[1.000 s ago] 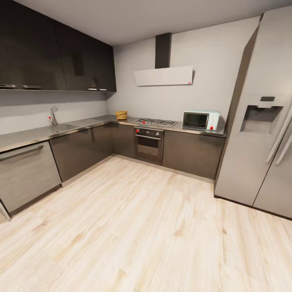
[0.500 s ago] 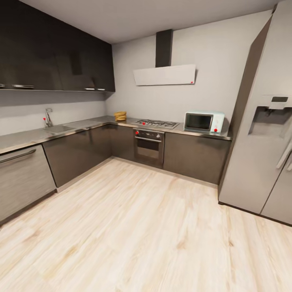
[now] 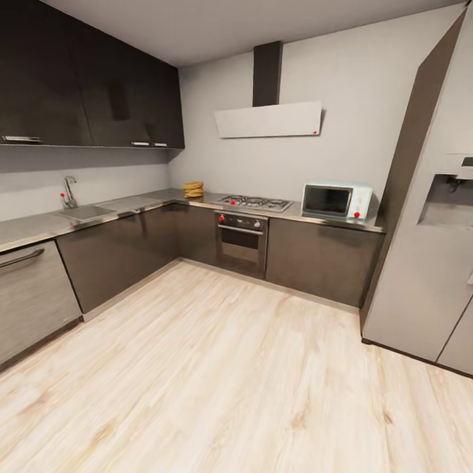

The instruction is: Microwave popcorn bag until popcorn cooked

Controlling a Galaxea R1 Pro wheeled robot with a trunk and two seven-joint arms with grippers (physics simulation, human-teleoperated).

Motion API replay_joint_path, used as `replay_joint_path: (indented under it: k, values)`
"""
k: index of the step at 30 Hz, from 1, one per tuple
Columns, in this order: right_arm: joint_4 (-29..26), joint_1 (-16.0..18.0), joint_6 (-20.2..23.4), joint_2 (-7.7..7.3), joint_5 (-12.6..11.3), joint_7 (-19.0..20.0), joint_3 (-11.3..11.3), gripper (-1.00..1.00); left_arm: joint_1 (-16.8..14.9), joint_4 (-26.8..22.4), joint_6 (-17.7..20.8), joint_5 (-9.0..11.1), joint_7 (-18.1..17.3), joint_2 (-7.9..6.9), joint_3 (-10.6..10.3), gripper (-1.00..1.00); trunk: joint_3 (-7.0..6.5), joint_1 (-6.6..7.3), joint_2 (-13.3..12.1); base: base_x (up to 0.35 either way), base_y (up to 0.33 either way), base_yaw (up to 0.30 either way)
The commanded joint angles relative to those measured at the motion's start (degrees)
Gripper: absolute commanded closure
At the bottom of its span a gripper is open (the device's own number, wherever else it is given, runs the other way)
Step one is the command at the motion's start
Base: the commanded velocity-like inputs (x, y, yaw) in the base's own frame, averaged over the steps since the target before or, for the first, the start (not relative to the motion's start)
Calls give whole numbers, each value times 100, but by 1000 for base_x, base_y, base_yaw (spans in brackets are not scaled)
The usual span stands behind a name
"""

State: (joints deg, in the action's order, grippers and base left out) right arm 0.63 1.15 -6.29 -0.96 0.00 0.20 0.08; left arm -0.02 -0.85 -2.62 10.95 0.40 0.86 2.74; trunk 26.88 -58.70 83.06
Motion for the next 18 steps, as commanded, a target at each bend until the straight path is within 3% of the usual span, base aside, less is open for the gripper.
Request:
replay_joint_path:
  k: [1, 18]
  values:
    - [7, 2, -22, -1, 0, 4, 0, -100, 1, -3, -11, 21, 4, 2, 24, -100, 5, -3, 2, 326, 0, 0]
    - [7, 1, -15, -1, 17, -11, 8, -100, -1, -3, -5, 30, 4, 2, 24, -100, 5, -3, 2, 326, 0, 0]
